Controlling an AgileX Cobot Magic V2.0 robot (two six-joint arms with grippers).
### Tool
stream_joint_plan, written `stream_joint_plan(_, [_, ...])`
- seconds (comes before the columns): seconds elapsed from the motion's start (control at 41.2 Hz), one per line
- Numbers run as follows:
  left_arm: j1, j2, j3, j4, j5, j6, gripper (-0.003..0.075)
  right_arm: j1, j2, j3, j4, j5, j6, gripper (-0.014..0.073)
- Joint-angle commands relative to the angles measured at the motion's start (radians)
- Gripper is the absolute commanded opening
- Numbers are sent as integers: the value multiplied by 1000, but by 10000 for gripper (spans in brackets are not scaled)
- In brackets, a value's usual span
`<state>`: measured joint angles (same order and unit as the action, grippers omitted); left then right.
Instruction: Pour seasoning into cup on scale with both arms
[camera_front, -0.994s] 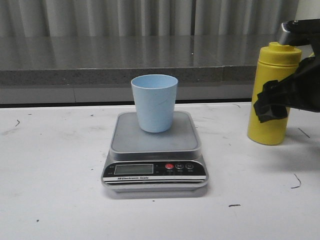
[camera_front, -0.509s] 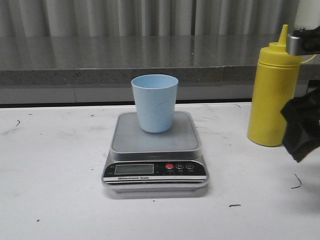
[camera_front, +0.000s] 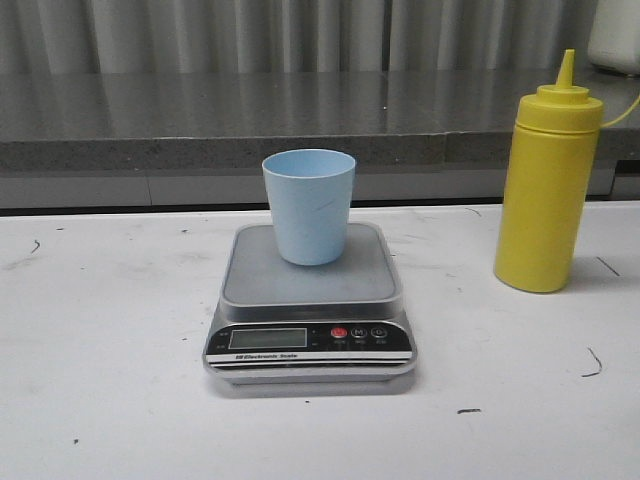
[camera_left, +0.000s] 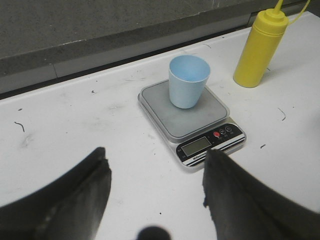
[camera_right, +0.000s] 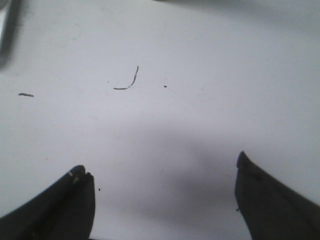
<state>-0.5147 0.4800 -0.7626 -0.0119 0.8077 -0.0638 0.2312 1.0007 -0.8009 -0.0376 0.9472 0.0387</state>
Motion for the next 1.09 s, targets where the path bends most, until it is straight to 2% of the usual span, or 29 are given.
stream_joint_plan(0.0, [0,4,-23,-2,-77,-5,407,3,-117,-35,38,-4,-45,592])
stream_joint_plan(0.218, [0,4,-23,-2,-77,-5,407,3,-329,-32,117,-4,-78,592])
stream_joint_plan(0.509, [0,4,-23,-2,-77,-5,407,3,-556,-21,118,-5,-78,592])
stream_joint_plan(1.067, [0,4,-23,-2,-81,-5,407,3,-602,-21,116,-7,-78,592])
